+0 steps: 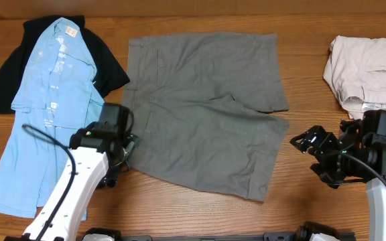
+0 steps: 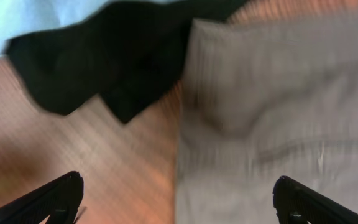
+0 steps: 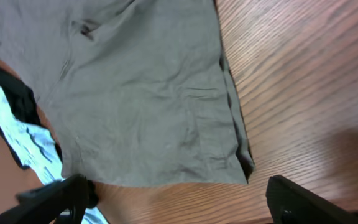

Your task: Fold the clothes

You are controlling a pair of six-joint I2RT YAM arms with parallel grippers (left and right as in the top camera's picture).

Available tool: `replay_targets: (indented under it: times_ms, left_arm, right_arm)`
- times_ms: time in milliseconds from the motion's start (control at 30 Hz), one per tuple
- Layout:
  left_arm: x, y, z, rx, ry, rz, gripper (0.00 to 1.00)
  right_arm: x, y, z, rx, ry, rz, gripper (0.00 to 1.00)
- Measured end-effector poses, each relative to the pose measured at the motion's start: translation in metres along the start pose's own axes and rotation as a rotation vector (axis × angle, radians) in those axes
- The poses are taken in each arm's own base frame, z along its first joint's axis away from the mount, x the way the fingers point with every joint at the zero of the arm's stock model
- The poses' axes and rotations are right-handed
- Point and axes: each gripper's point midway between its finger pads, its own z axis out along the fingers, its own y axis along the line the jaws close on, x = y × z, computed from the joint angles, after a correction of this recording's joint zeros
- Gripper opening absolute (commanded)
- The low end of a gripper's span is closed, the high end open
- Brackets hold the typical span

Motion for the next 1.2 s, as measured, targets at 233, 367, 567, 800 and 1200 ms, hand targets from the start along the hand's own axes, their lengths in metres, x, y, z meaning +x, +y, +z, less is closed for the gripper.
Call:
replay_targets:
  times_ms: [233, 367, 567, 800, 1200]
  left_arm:
    - [-0.023, 0.001, 0.032, 0.087, -0.011, -0.181, 1.0]
    - [-0.027, -0.013, 0.032, 0.15, -0.019, -0.155, 1.0]
    - [-0.028, -0.015, 0.031, 0.161, -0.021, -0.112, 1.0]
    - [-0.027, -0.015, 0.031, 0.159, -0.021, -0.076, 1.0]
    - [-0.028, -0.018, 0.031, 0.168, -0.028, -0.048, 0.96]
  right_arm:
    - [0.01, 0.029, 0.011, -0.053, 0.021, -0.163, 0.95]
    - [0.018, 0.047, 0.016, -0.085, 0.03, -0.247, 0.95]
    - [0.025, 0.056, 0.025, -0.085, 0.061, -0.282, 0.93]
    - [0.024, 0.05, 0.039, -0.038, 0.11, -0.246, 0.92]
    - [0.024, 0.043, 0.044, -0.001, 0.13, -0.227, 0.9]
